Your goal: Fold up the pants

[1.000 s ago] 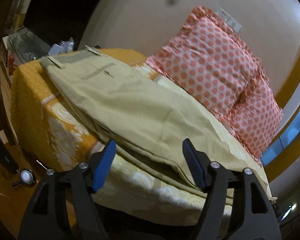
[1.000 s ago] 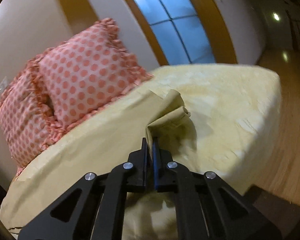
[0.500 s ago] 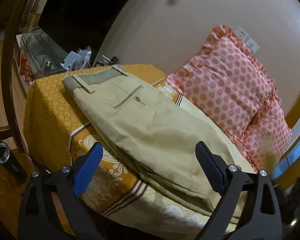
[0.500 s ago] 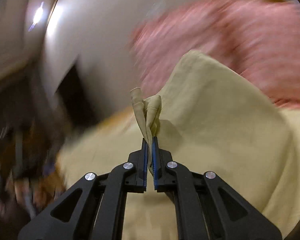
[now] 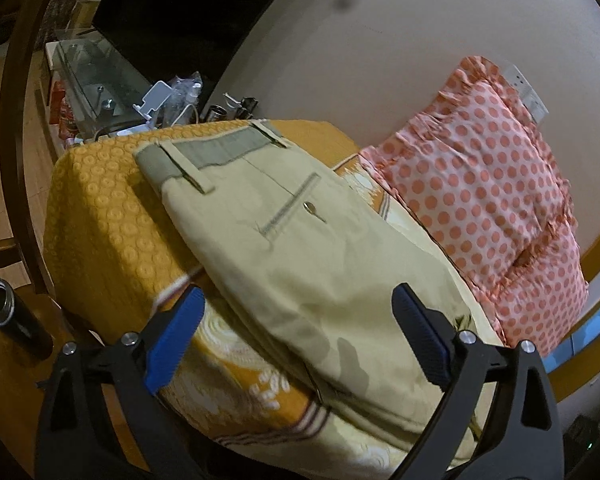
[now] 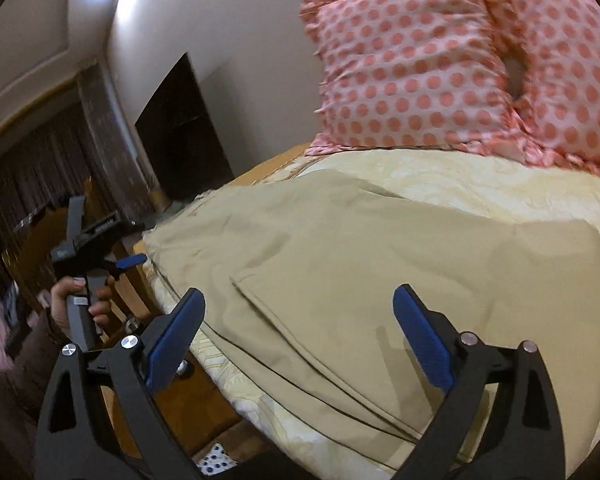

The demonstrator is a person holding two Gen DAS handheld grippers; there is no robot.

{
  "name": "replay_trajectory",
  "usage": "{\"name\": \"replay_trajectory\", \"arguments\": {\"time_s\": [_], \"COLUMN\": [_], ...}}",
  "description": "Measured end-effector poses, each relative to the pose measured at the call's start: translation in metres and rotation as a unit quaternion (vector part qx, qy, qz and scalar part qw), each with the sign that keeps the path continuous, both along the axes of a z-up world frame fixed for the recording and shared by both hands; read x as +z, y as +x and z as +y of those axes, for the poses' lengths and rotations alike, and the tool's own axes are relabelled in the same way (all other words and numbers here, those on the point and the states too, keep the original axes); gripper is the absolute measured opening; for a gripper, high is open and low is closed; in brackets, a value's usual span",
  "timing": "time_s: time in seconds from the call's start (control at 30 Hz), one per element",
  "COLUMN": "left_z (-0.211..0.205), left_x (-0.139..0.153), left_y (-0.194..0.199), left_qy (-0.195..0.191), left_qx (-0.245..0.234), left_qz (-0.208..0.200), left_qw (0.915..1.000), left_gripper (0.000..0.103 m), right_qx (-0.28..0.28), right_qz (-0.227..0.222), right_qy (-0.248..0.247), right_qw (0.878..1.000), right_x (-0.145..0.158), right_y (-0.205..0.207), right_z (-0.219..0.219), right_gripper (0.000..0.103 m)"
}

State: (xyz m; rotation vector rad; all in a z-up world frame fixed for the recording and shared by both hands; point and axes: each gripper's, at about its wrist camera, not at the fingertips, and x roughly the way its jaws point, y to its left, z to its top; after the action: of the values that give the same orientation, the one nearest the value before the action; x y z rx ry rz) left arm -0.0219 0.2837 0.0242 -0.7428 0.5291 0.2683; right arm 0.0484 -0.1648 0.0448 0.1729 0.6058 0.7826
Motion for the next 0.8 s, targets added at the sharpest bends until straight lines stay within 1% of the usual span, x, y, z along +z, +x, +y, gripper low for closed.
{"name": "replay_trajectory", "arguments": {"time_s": [0.13,0.2,0.23,0.27,0.3,0.33,0.37,0.4,0.43,0.5,0.53,0.6,0.63,0.67,0.7,0.73,0.77,0.8], "left_z": [0.015,0.022,0.025,0.029,0.030,0.029,0.023,0.014,0.006,-0.029,-0.045,-0.099,-0.137,-0.161,-0.196,-0.219,-0.260,-0.281], "left_x": [0.001,0.001,0.000,-0.003,-0.003,0.002,0.010,0.023,0.034,0.072,0.085,0.116,0.129,0.135,0.140,0.141,0.138,0.132], "left_y": [0.017,0.025,0.027,0.032,0.033,0.035,0.037,0.040,0.042,0.050,0.054,0.064,0.068,0.069,0.069,0.067,0.064,0.062], "left_qy": [-0.001,-0.002,-0.004,-0.007,-0.005,0.007,0.028,0.063,0.089,0.153,0.174,0.232,0.261,0.275,0.293,0.302,0.312,0.316], "left_qx": [0.007,0.024,0.027,0.038,0.037,0.033,0.029,0.023,0.015,-0.025,-0.042,-0.102,-0.147,-0.177,-0.223,-0.255,-0.314,-0.345], "left_qz": [0.018,0.027,0.031,0.053,0.056,0.057,0.061,0.058,0.052,0.023,0.012,-0.022,-0.042,-0.055,-0.075,-0.087,-0.101,-0.104], "left_qw": [0.9998,0.9993,0.9991,0.9979,0.9977,0.9978,0.9973,0.9960,0.9945,0.9877,0.9839,0.9670,0.9532,0.9433,0.9266,0.9143,0.8911,0.8779], "left_gripper": [0.090,0.078,0.050,0.018,0.017,0.013,0.011,0.010,0.009,0.008,0.008,0.008,0.008,0.008,0.008,0.008,0.008,0.008], "right_qx": [-0.003,-0.004,-0.005,-0.011,-0.016,-0.021,-0.029,-0.039,-0.050,-0.073,-0.088,-0.111,-0.123,-0.138,-0.153,-0.166,-0.175,-0.189], "right_qz": [0.013,0.014,0.014,0.013,0.013,0.013,0.013,0.012,0.011,0.010,0.010,0.011,0.012,0.014,0.017,0.021,0.024,0.029], "right_qy": [0.010,0.015,0.017,0.021,0.024,0.026,0.030,0.035,0.041,0.055,0.065,0.083,0.093,0.104,0.116,0.130,0.141,0.157], "right_qw": [1.000,1.000,1.000,1.000,0.999,0.999,0.999,0.999,0.998,0.996,0.994,0.990,0.988,0.985,0.981,0.977,0.974,0.969], "right_x": [-0.004,-0.005,-0.006,-0.006,-0.006,-0.006,-0.006,-0.006,-0.005,-0.004,-0.003,-0.002,-0.001,0.000,0.001,0.001,0.001,0.001], "right_y": [0.003,0.003,0.004,0.004,0.003,0.004,0.004,0.005,0.005,0.006,0.007,0.008,0.008,0.007,0.007,0.006,0.005,0.004], "right_z": [-0.003,-0.008,-0.011,-0.017,-0.022,-0.027,-0.035,-0.044,-0.053,-0.072,-0.083,-0.102,-0.112,-0.125,-0.137,-0.149,-0.158,-0.171], "right_gripper": [0.097,0.097,0.097,0.097,0.097,0.097,0.097,0.097,0.097,0.097,0.097,0.097,0.097,0.097,0.097,0.097,0.097,0.097]}}
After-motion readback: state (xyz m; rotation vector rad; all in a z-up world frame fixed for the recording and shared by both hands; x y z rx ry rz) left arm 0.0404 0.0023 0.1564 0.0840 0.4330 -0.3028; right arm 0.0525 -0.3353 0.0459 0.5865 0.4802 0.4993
